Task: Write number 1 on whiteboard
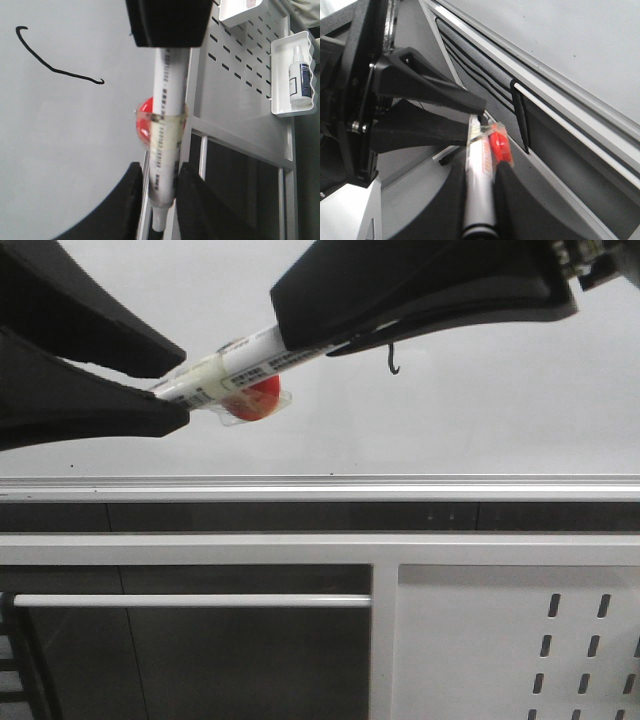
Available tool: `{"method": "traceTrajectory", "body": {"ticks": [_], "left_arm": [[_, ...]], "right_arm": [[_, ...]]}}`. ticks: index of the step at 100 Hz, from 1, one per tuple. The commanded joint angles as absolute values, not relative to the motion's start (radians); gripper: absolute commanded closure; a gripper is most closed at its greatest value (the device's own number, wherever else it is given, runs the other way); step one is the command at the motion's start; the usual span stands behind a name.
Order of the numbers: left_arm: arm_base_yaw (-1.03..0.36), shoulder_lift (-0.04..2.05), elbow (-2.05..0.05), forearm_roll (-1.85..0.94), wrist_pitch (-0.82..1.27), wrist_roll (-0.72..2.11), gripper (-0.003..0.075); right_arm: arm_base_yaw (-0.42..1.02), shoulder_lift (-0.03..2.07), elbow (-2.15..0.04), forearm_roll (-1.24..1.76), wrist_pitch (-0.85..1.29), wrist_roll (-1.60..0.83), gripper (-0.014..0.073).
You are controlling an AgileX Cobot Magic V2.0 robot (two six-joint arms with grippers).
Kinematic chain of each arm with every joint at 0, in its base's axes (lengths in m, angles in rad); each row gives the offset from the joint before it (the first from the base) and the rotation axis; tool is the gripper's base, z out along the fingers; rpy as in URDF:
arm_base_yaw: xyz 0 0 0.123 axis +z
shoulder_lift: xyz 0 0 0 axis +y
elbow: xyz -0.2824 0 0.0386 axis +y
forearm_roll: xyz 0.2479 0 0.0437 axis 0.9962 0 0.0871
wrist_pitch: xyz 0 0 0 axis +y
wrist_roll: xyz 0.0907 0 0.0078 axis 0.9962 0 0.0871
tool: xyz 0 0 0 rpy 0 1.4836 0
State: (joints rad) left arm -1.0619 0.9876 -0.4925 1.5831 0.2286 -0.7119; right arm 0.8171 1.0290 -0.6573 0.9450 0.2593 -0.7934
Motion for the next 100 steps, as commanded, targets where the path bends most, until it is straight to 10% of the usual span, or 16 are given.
{"method": "traceTrajectory", "body": {"ticks": [1,9,100], "left_arm": [[-1.07,0.98,-0.524,1.585,0.245,-0.72,0.0654],[-1.07,0.98,-0.524,1.585,0.245,-0.72,0.074],[-1.07,0.98,-0.524,1.585,0.245,-0.72,0.0738]], "right_arm": [[0.82,1.018,-0.692,0.963,0.229,-0.797,0.0656],[0.82,1.018,-0.692,0.963,0.229,-0.797,0.0656],[0.82,1.018,-0.693,0.986,0.218,-0.797,0.0594]]}}
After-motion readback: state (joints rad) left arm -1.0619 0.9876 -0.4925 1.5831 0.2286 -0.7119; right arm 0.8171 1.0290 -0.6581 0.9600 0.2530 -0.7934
